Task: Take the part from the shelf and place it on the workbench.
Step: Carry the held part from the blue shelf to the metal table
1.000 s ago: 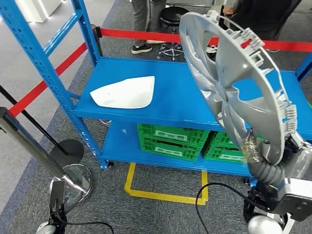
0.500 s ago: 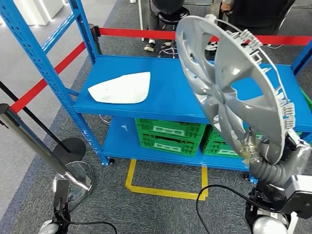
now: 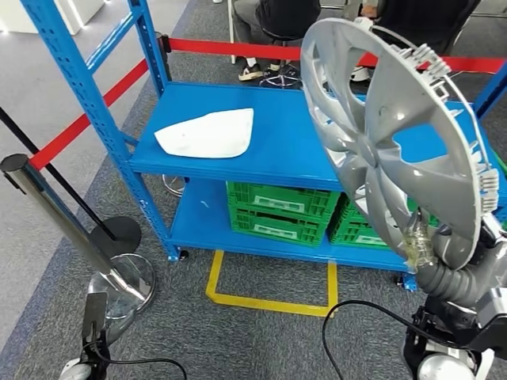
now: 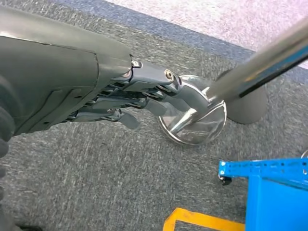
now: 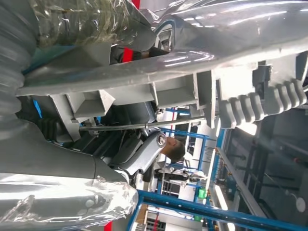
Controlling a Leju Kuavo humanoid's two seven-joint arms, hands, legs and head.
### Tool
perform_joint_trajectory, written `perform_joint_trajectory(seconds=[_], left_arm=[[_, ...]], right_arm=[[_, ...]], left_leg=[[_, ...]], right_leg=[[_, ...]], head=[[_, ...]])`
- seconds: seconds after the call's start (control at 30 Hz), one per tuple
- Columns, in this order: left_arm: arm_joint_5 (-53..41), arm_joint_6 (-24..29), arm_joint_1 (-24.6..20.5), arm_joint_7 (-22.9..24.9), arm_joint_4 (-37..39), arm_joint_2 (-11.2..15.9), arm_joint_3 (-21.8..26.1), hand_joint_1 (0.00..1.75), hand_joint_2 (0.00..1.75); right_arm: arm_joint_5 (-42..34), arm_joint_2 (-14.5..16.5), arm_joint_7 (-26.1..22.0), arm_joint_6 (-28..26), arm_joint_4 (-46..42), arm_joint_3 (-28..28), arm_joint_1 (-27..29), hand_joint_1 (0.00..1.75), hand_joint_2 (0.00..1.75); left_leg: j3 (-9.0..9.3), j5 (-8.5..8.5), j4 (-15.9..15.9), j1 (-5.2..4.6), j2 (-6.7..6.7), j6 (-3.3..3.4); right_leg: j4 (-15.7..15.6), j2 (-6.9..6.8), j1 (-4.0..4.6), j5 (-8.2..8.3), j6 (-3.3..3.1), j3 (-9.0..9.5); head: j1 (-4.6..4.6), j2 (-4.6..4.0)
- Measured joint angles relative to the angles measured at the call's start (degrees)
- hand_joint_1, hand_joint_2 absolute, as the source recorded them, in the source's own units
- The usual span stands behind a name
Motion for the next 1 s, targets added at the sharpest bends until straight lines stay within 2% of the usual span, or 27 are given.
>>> perform_joint_trajectory(seconds=[0.1, 0.13, 0.17, 0.2, 0.27, 0.3, 0.33, 0.37, 0.43, 0.47, 0.5, 0.53, 0.6, 0.63, 0.67, 0.7, 0.77, 0.8, 0.83, 0.87, 0.93, 0.97, 1.0], left_arm=[[0.0, 0.0, -0.1, 0.0, 0.0, 0.0, 0.0, 0.0, 1.75], [0.0, 0.0, -0.1, 0.0, 0.0, 0.0, 0.0, 0.0, 1.75], [0.0, 0.0, -0.1, 0.0, 0.0, 0.0, 0.0, 0.0, 1.75], [0.0, 0.0, 0.0, 0.0, 0.0, 0.0, 0.0, 0.0, 1.75], [0.0, 0.0, 0.0, 0.0, 0.0, -0.1, 0.0, 0.0, 1.75], [0.0, 0.0, -0.1, 0.0, 0.0, -0.1, 0.0, 0.0, 1.75], [0.0, 0.0, -0.1, 0.0, 0.0, -0.1, 0.0, 0.0, 1.75], [0.0, 0.0, -0.1, 0.0, 0.0, -0.2, 0.0, 0.0, 1.75], [0.0, 0.0, 0.0, 0.0, 0.0, -0.2, 0.0, 0.0, 1.75], [0.0, 0.0, 0.0, 0.0, 0.0, -0.2, -0.1, 0.0, 1.75], [0.0, 0.0, 0.0, 0.0, 0.0, -0.1, -0.1, 0.0, 1.75], [0.0, 0.0, 0.1, 0.0, 0.0, -0.1, -0.1, 0.0, 1.75], [0.0, 0.0, 0.1, 0.0, 0.0, 0.0, -0.1, 0.0, 1.75], [0.0, 0.0, 0.1, 0.0, 0.0, 0.0, -0.1, 0.0, 1.75], [0.0, 0.0, 0.1, 0.0, 0.0, 0.0, -0.1, 0.0, 1.75], [0.0, 0.0, 0.1, 0.0, 0.0, 0.0, -0.1, 0.0, 1.75], [0.0, 0.0, 0.0, 0.0, 0.0, 0.1, -0.1, 0.0, 1.75], [0.0, 0.0, -0.1, 0.0, 0.0, 0.1, -0.1, 0.0, 1.75], [0.0, 0.0, -0.2, 0.0, 0.0, 0.1, -0.1, 0.0, 1.75], [0.0, 0.0, -0.2, 0.0, 0.0, 0.2, -0.1, 0.0, 1.75], [0.0, 0.0, -0.2, 0.0, 0.0, 0.2, -0.1, 0.0, 1.75], [0.0, 0.0, -0.2, 0.0, 0.0, 0.1, -0.1, 0.0, 1.75], [0.0, 0.0, -0.2, 0.0, 0.0, 0.1, -0.1, 0.0, 1.75]], right_arm=[[0.1, 0.0, 0.0, -0.1, -0.2, -0.3, 0.2, 1.75, 1.75], [0.1, 0.0, 0.0, -0.1, -0.2, -0.5, 0.4, 1.75, 1.75], [0.1, 0.0, 0.0, -0.1, -0.2, -0.6, 0.5, 1.75, 1.75], [0.1, 0.0, 0.0, -0.1, -0.2, -0.7, 0.6, 1.75, 1.75], [0.1, 0.0, 0.0, -0.1, -0.4, -0.9, 0.6, 1.75, 1.75], [0.2, 0.0, 0.0, -0.1, -0.6, -0.9, 0.6, 1.75, 1.75], [0.2, 0.0, 0.0, -0.1, -0.8, -1.0, 0.7, 1.75, 1.75], [0.2, 0.0, 0.0, -0.2, -1.0, -1.1, 0.7, 1.75, 1.75], [0.2, 0.0, 0.0, -0.3, -1.3, -1.3, 0.8, 1.75, 1.75], [0.2, 0.0, 0.0, -0.3, -1.4, -1.4, 0.9, 1.75, 1.75], [0.1, 0.0, -0.1, -0.3, -1.5, -1.5, 1.0, 1.75, 1.75], [0.1, 0.0, -0.1, -0.3, -1.6, -1.6, 1.1, 1.75, 1.75], [0.0, 0.0, -0.1, -0.3, -1.7, -1.7, 1.2, 1.75, 1.75], [0.0, 0.0, -0.1, -0.3, -1.7, -1.7, 1.3, 1.75, 1.75], [0.0, 0.0, -0.1, -0.3, -1.7, -1.8, 1.4, 1.75, 1.75], [-0.1, 0.0, -0.1, -0.3, -1.7, -1.8, 1.5, 1.75, 1.75], [-0.1, 0.0, -0.1, -0.3, -1.7, -2.0, 1.5, 1.75, 1.75], [-0.1, 0.0, -0.1, -0.3, -1.7, -2.1, 1.5, 1.75, 1.75], [-0.1, 0.0, -0.1, -0.3, -1.8, -2.1, 1.5, 1.75, 1.75], [-0.1, 0.0, -0.1, -0.3, -1.8, -2.1, 1.5, 1.75, 1.75], [-0.1, 0.0, -0.1, -0.3, -1.8, -2.2, 1.6, 1.75, 1.75], [-0.1, 0.0, -0.1, -0.3, -1.8, -2.2, 1.7, 1.75, 1.75], [-0.1, 0.0, -0.1, -0.3, -1.9, -2.2, 1.7, 1.75, 1.75]], left_leg=[[-1.29, 1.08, 0.0, -0.02, 0.12, 0.55], [-1.77, 1.44, 0.0, -0.09, 0.14, 0.55], [-2.22, 1.79, 0.0, -0.15, 0.15, 0.51], [-2.63, 2.12, 0.0, -0.19, 0.14, 0.45], [-3.24, 2.72, 0.0, -0.3, 0.1, 0.18], [-3.48, 3.01, 0.0, -0.38, 0.09, -0.06], [-3.65, 3.33, 0.0, -0.43, 0.09, -0.35], [-3.79, 3.67, 0.0, -0.43, 0.09, -0.68], [-3.99, 4.14, 0.0, -0.32, 0.07, -1.37], [-4.23, 3.62, 0.4, -0.27, 0.03, -1.69], [-4.73, 2.27, 1.6, -0.22, -0.02, -1.99], [-5.57, 0.04, 4.0, -0.12, -0.06, -2.27], [-7.71, -4.92, 11.2, 0.1, -0.07, -2.81], [-8.31, -6.35, 14.2, 0.21, -0.07, -3.02], [-8.13, -6.64, 15.5, 0.29, -0.07, -3.15], [-6.94, -5.9, 14.6, 0.35, -0.06, -3.19], [-2.07, -3.39, 7.7, 0.38, -0.07, -2.94], [0.26, -2.57, 4.1, 0.31, -0.09, -2.67], [1.79, -2.16, 1.5, 0.18, -0.11, -2.38], [2.38, -2.14, 0.2, 0.03, -0.14, -2.1], [2.0, -1.56, -0.2, -0.13, -0.11, -1.43], [1.77, -1.11, -0.4, -0.05, -0.02, -1.01], [1.45, -0.58, -0.7, 0.05, 0.07, -0.52]], right_leg=[[10.2, 0.01, -0.19, -6.69, 0.6, -3.45], [12.6, 0.01, -0.21, -7.7, 0.71, -3.96], [13.1, 0.01, -0.2, -7.62, 0.74, -3.48], [11.2, 0.0, -0.2, -6.56, 0.66, -1.83], [3.0, 0.0, -0.11, -3.95, 0.22, 3.69], [-0.7, 0.0, 0.0, -3.14, -0.05, 6.07], [-3.1, 0.01, 0.13, -2.83, -0.29, 7.51], [-4.0, 0.03, 0.27, -2.87, -0.51, 7.98], [-4.2, 0.01, 0.26, -2.17, -1.19, 7.69], [-4.3, -0.04, 0.17, -1.77, -1.68, 7.46], [-4.5, -0.11, 0.05, -1.31, -2.19, 7.16], [-4.6, -0.18, -0.05, -0.83, -2.61, 6.76], [-4.5, -0.19, 0.02, 0.0, -2.99, 5.63], [-4.4, -0.17, 0.04, 0.41, -2.99, 4.99], [-4.2, -0.15, 0.06, 0.75, -2.93, 4.33], [-3.9, -0.13, 0.06, 1.02, -2.81, 3.68], [-3.2, -0.09, 0.05, 1.41, -2.5, 2.59], [-2.9, -0.1, 0.12, 1.6, -2.26, 2.14], [-2.7, -0.12, 0.16, 1.83, -1.96, 1.82], [-2.6, -0.15, 0.17, 2.11, -1.6, 1.57], [-2.7, -0.16, 0.11, 2.8, -0.8, 1.31], [-2.5, -0.11, 0.05, 2.6, -0.47, 0.95], [-1.6, -0.05, 0.01, 1.57, -0.18, 0.37]], head=[[0.21, 0.01], [0.2, 0.01], [0.2, 0.01], [0.21, 0.02], [0.21, 0.01], [0.15, 0.01], [0.16, 0.01], [0.13, 0.01], [0.16, 0.01], [0.09, 0.01], [0.01, 0.01], [-0.07, 0.01], [-0.19, 0.02], [-0.17, 0.02], [-0.18, 0.02], [-0.19, 0.01], [-0.2, 0.01], [-0.16, 0.01], [-0.15, 0.01], [-0.19, 0.01], [-0.28, 0.01], [-0.29, 0.01], [-0.17, 0.01]])
